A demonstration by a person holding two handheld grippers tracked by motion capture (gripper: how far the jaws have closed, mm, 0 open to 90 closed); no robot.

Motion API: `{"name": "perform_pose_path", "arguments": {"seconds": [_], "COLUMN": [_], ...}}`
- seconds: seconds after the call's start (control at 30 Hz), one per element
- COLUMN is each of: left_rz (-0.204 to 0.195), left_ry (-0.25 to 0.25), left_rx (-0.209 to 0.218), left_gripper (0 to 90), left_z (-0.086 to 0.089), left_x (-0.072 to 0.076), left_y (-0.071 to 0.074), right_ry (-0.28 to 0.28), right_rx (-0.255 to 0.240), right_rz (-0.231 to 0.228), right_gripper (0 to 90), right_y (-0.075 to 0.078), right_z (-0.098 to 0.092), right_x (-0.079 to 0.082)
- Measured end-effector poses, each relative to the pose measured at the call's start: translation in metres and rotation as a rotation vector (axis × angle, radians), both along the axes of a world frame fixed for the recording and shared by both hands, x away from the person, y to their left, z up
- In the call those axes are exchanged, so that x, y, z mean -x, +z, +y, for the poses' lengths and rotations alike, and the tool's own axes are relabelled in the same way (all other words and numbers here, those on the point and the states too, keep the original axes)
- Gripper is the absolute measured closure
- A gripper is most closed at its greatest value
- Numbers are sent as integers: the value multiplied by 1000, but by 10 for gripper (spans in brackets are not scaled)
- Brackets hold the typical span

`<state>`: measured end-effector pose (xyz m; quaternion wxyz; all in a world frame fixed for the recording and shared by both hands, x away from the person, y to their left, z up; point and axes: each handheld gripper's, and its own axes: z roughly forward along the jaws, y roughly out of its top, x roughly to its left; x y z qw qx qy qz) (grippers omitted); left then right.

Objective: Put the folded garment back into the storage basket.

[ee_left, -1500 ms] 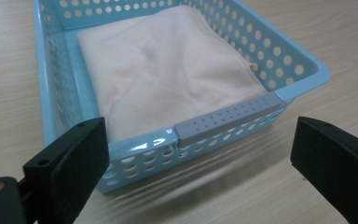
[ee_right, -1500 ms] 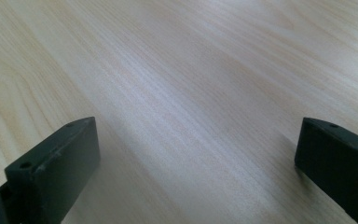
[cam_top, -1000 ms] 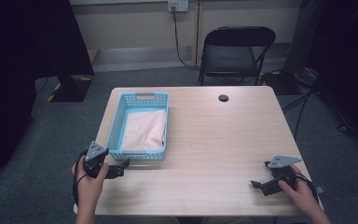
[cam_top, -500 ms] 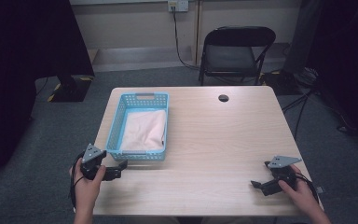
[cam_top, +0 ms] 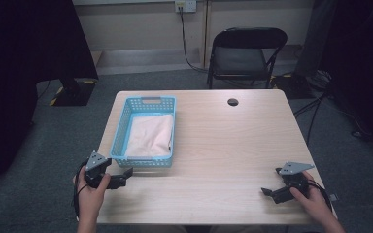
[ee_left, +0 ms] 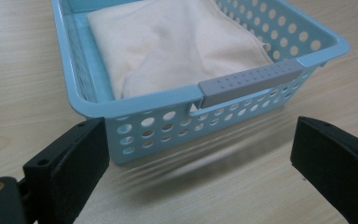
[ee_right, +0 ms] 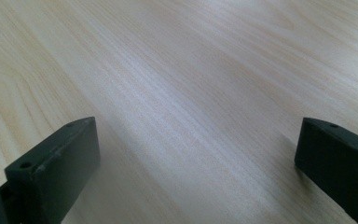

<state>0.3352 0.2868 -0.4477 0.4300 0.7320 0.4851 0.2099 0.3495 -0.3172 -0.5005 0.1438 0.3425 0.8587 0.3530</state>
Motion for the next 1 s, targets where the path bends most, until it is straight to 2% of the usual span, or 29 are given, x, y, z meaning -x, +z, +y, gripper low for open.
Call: {"name": "perform_pose_path", "arguments": {"seconds": [0.4,1.0], "left_rz": [14,38], "left_ry": [-4,-8], "left_rx": [-6,7], "left_gripper": [37,38], "left_z": [1,3], "left_x": [0,-3], "left_y": [-6,-17], "right_ry": [0,0], "right_rx": [0,0], "right_rz": [0,0], "right_gripper": [0,0], "right_y": [0,0], "right_z": [0,0], "right_x": [0,0]}}
